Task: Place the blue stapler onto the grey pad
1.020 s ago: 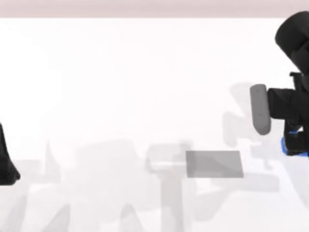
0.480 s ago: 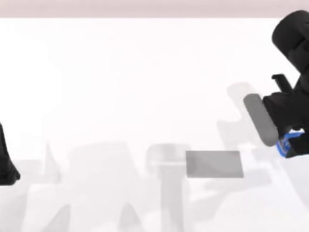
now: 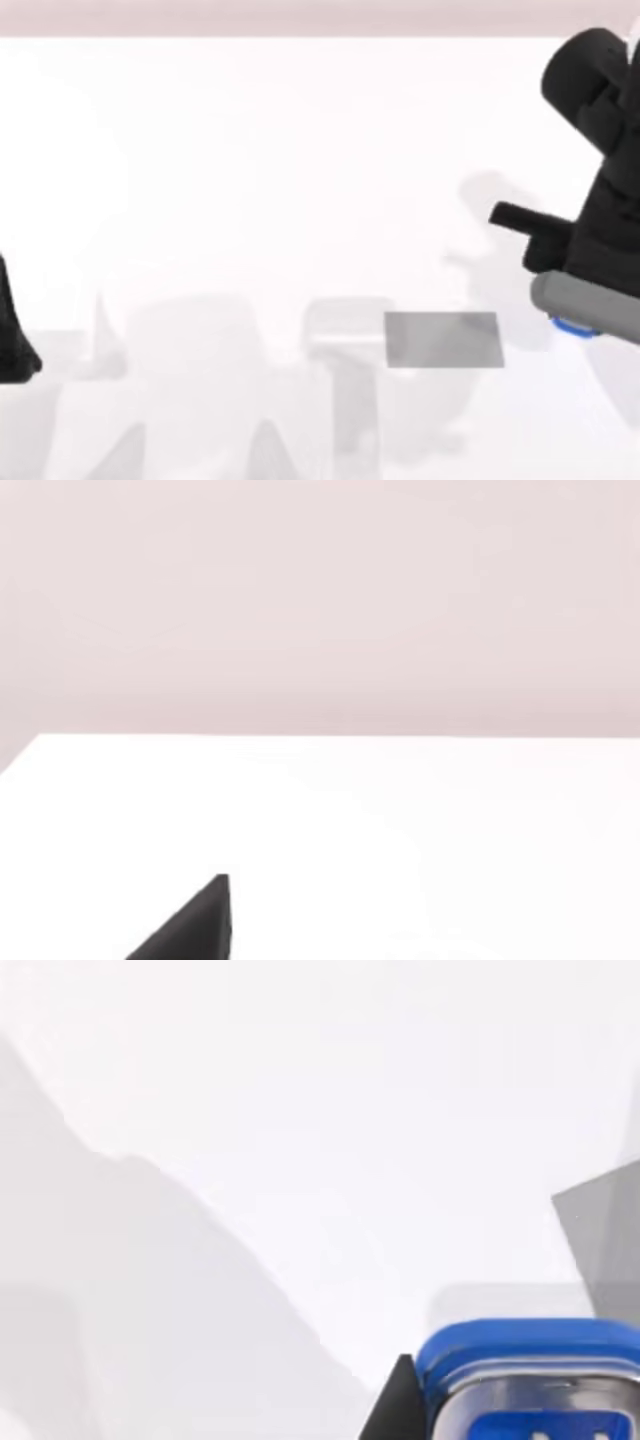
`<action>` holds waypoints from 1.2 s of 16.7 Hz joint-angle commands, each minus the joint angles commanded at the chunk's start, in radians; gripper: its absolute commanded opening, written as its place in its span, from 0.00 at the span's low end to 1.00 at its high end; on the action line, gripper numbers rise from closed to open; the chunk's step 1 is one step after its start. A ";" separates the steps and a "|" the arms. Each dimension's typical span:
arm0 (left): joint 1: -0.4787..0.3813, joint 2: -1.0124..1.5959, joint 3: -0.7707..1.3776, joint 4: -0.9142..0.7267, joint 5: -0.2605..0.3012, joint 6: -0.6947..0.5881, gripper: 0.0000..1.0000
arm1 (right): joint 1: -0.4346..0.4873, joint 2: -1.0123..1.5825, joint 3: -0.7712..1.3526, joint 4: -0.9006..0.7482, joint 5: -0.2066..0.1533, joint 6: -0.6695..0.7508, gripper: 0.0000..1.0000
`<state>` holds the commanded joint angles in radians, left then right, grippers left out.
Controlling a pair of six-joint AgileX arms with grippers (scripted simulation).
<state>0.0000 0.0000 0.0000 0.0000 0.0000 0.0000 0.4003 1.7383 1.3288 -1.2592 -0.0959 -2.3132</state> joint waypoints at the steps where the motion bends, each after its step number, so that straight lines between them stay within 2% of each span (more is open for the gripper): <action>1: 0.000 0.000 0.000 0.000 0.000 0.000 1.00 | 0.006 0.009 0.004 -0.008 -0.003 -0.141 0.00; 7: 0.000 0.000 0.000 0.000 0.000 0.000 1.00 | 0.039 0.060 0.029 -0.023 0.002 -0.947 0.00; 11: 0.000 0.000 0.000 0.000 0.000 0.000 1.00 | 0.056 0.084 0.051 0.005 0.029 -1.377 0.00; 16: 0.000 0.000 0.000 0.000 0.000 0.000 1.00 | 0.070 0.101 0.086 0.059 0.072 -1.765 0.00; 20: 0.000 0.000 0.000 0.000 0.000 0.000 1.00 | 0.074 0.104 0.104 0.089 0.094 -1.906 0.00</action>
<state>0.0000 0.0000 0.0000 0.0000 0.0000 0.0000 0.4747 1.8423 1.4333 -1.1699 -0.0024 -4.2195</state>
